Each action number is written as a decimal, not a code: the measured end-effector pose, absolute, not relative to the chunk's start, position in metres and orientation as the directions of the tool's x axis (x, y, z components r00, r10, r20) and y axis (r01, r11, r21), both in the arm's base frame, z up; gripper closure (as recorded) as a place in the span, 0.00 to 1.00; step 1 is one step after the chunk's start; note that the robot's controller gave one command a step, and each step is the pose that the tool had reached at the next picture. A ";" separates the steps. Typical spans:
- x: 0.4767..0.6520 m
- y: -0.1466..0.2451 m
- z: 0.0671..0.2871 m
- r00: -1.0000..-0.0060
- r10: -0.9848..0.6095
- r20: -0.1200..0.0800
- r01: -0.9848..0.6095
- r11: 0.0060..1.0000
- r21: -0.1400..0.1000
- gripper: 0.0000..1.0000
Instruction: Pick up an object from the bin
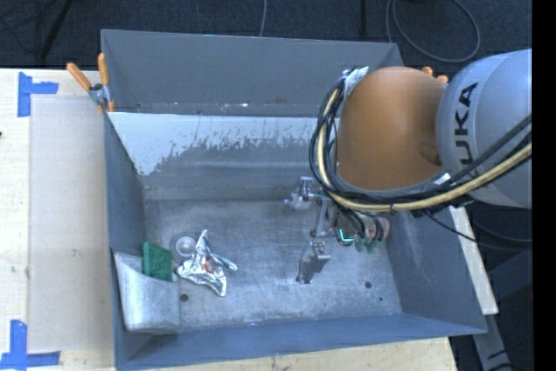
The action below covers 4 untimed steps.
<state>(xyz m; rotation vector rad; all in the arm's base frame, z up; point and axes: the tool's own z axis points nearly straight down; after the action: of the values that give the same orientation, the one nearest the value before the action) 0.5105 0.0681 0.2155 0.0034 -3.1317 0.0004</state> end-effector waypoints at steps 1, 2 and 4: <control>0.511 0.130 0.158 -0.997 0.071 0.008 0.071 0.997 0.001 0.00; 0.519 0.158 0.068 -0.999 -0.041 -0.001 -0.041 0.999 0.000 0.00; 0.488 0.197 0.136 -0.999 -0.041 -0.003 -0.041 0.999 0.004 1.00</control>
Offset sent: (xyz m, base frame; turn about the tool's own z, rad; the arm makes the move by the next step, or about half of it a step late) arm 0.0026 0.0576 -0.0536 0.0785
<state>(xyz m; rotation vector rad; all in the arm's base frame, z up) 0.4885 0.1969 0.1357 0.0637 -3.1435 -0.0058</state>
